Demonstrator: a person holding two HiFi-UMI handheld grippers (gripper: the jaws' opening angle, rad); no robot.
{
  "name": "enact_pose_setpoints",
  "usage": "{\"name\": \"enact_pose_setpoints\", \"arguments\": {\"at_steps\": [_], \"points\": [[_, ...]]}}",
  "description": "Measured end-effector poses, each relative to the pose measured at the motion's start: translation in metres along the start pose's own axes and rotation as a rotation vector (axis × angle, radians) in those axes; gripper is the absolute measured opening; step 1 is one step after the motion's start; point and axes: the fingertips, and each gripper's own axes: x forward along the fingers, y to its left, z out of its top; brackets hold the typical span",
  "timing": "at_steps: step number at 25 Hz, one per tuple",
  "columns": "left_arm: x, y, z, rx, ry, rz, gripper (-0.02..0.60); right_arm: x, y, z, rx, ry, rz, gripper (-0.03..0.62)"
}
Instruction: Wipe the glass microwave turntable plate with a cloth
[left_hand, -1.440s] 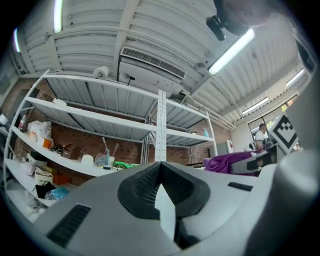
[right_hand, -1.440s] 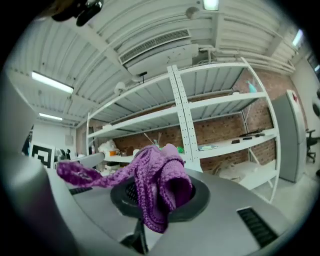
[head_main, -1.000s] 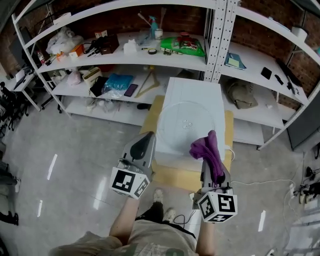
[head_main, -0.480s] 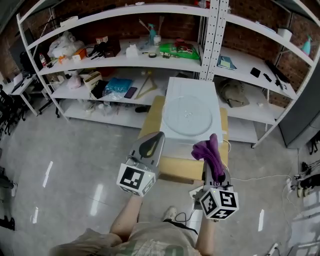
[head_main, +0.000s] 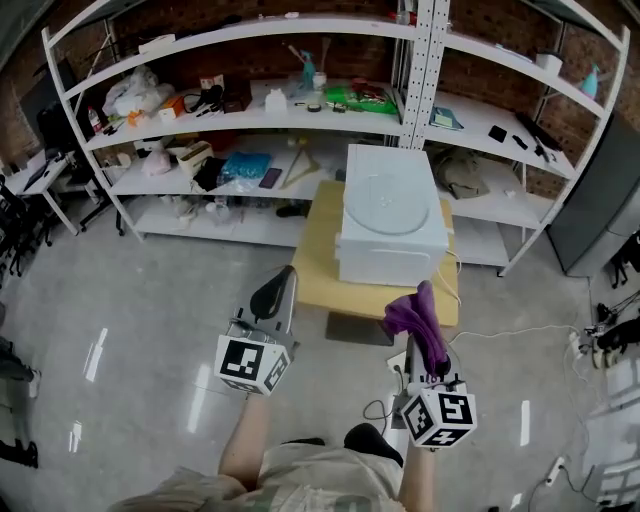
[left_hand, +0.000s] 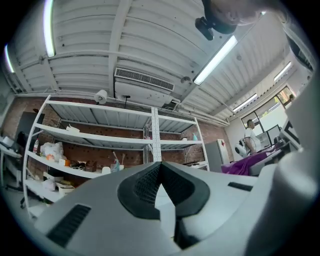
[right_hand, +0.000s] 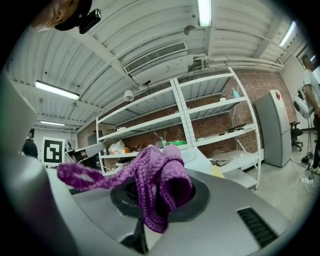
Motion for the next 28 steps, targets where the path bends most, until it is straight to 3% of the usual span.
{"name": "enact_pose_setpoints", "arguments": {"at_steps": [7, 17, 22, 28], "points": [[-0.059, -0.036, 0.01, 0.017, 0.029, 0.068, 0.002, -0.073, -0.015, -0.013, -0.021, 0.042, 0.011, 0.051], [-0.161, -0.164, 0.015, -0.031, 0.051, 0.099, 0.002, -0.207, -0.039, -0.026, -0.101, 0.057, 0.083, 0.051], [-0.206, -0.181, 0.033, 0.006, 0.061, 0.133, 0.002, -0.246, -0.048, -0.05, -0.035, 0.102, 0.074, 0.051], [-0.258, -0.171, 0.047, 0.015, 0.063, 0.169, 0.002, -0.273, -0.013, -0.05, -0.039, 0.079, 0.11, 0.051]]}}
